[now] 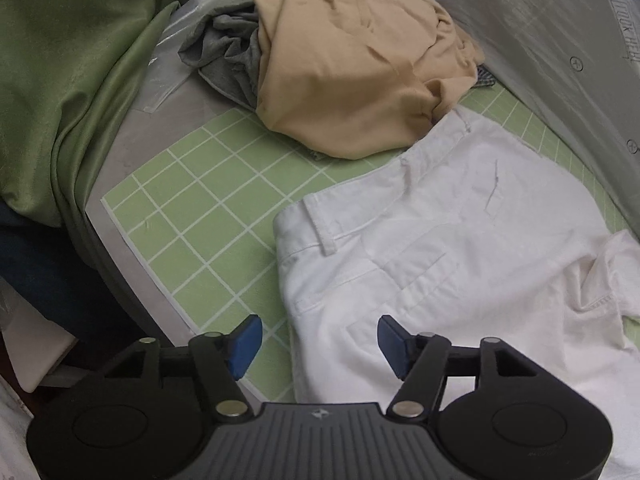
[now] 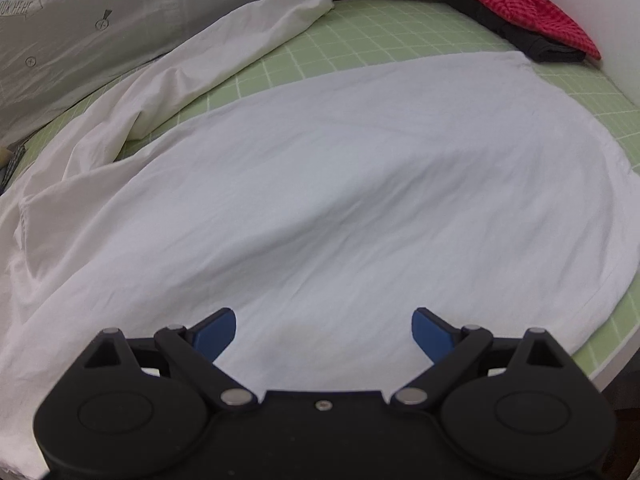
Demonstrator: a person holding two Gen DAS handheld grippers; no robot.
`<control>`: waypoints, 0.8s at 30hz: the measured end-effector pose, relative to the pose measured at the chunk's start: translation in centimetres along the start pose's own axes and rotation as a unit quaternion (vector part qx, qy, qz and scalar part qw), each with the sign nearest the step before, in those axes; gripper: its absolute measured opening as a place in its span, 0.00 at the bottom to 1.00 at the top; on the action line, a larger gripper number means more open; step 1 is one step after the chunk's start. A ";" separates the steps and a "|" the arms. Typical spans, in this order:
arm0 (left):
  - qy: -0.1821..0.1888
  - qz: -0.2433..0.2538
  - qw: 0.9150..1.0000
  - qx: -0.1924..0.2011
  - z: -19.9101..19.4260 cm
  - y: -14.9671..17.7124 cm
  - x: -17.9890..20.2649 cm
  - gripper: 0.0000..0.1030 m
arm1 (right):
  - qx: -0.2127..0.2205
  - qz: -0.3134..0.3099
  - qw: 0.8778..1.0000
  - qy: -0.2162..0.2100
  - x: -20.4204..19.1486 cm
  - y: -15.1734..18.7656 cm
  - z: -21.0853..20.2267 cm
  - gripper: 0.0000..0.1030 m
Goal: Fold clothes
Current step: 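Grasp the trouser leg hem with the right gripper and lift it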
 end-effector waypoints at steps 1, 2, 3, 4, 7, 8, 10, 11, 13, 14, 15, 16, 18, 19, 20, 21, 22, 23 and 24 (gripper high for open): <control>0.002 -0.003 1.000 0.003 -0.3 0.2 0.7 0.67 | 0.003 0.008 1.000 0.003 1.0 -0.5 0.0 0.93; 0.000 -0.003 1.000 0.004 -0.5 0.5 1.5 0.67 | 0.005 0.011 1.000 0.005 1.9 -0.9 0.1 0.93; -0.001 0.001 1.000 0.007 -0.7 0.8 2.4 0.67 | 0.008 0.011 1.000 0.008 2.6 -1.4 0.1 0.93; 0.000 0.009 1.000 0.013 -1.0 1.2 3.5 0.69 | 0.010 0.011 1.000 0.011 3.4 -1.9 0.1 0.93; 0.003 0.033 0.999 0.023 -1.5 2.9 6.8 0.77 | 0.028 -0.002 1.000 0.008 4.5 -3.4 -0.1 0.94; 0.004 0.040 0.999 0.024 -1.6 3.5 7.9 0.77 | 0.032 -0.004 0.999 0.002 4.5 -3.9 -0.1 0.94; 0.012 0.052 0.999 0.010 -1.2 4.4 10.1 0.77 | 0.034 -0.005 0.999 -0.013 4.6 -5.1 0.2 0.94; 0.016 0.057 0.998 0.004 -1.0 4.8 11.2 0.77 | 0.034 -0.003 0.999 -0.018 4.6 -5.8 0.4 0.94; 0.022 0.070 0.997 -0.007 -0.7 5.5 13.2 0.77 | 0.037 0.001 0.999 -0.025 4.5 -7.2 0.8 0.94; 0.024 0.078 0.997 -0.010 -0.6 5.7 14.3 0.77 | 0.042 0.002 0.999 -0.029 4.5 -7.9 0.8 0.94; 0.021 0.086 0.996 -0.010 -0.4 5.6 15.1 0.77 | 0.046 0.003 0.998 -0.032 4.4 -8.5 0.9 0.94; 0.018 0.092 0.996 -0.010 -0.3 5.6 15.9 0.78 | 0.049 0.004 0.998 -0.035 4.4 -9.3 1.1 0.94; 0.011 0.090 0.996 -0.011 0.2 4.7 16.9 0.79 | 0.054 0.006 0.998 -0.040 4.4 -10.9 1.5 0.94; 0.008 0.085 0.996 -0.015 0.6 4.1 17.2 0.79 | 0.056 0.009 0.998 -0.042 4.4 -11.8 1.7 0.94; 0.006 0.081 0.996 -0.023 1.3 3.5 17.6 0.79 | 0.059 0.013 0.997 -0.043 4.3 -12.7 1.9 0.94; 0.003 0.076 0.997 -0.032 2.0 2.8 18.0 0.79 | 0.064 0.017 0.997 -0.046 4.1 -13.8 2.1 0.94; 0.000 0.072 0.997 -0.040 2.7 2.2 18.4 0.80 | 0.070 0.020 0.996 -0.050 3.9 -15.0 2.3 0.94; -0.002 0.067 0.997 -0.049 3.4 1.5 18.8 0.80 | 0.077 0.024 0.995 -0.055 3.7 -16.3 2.4 0.94; -0.005 0.063 0.996 -0.057 4.0 0.9 19.2 0.80 | 0.083 0.028 0.994 -0.059 3.6 -17.5 2.5 0.94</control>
Point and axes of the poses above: each gripper's, at about its wrist camera, not at the fingertips, and z roughly the way its jaws point, x to its right, y to its underside, the point moved 7 cm from there along z, roughly the way its jaws point, and after that the axes turned 12 degrees about -x, right-handed, at the moved point
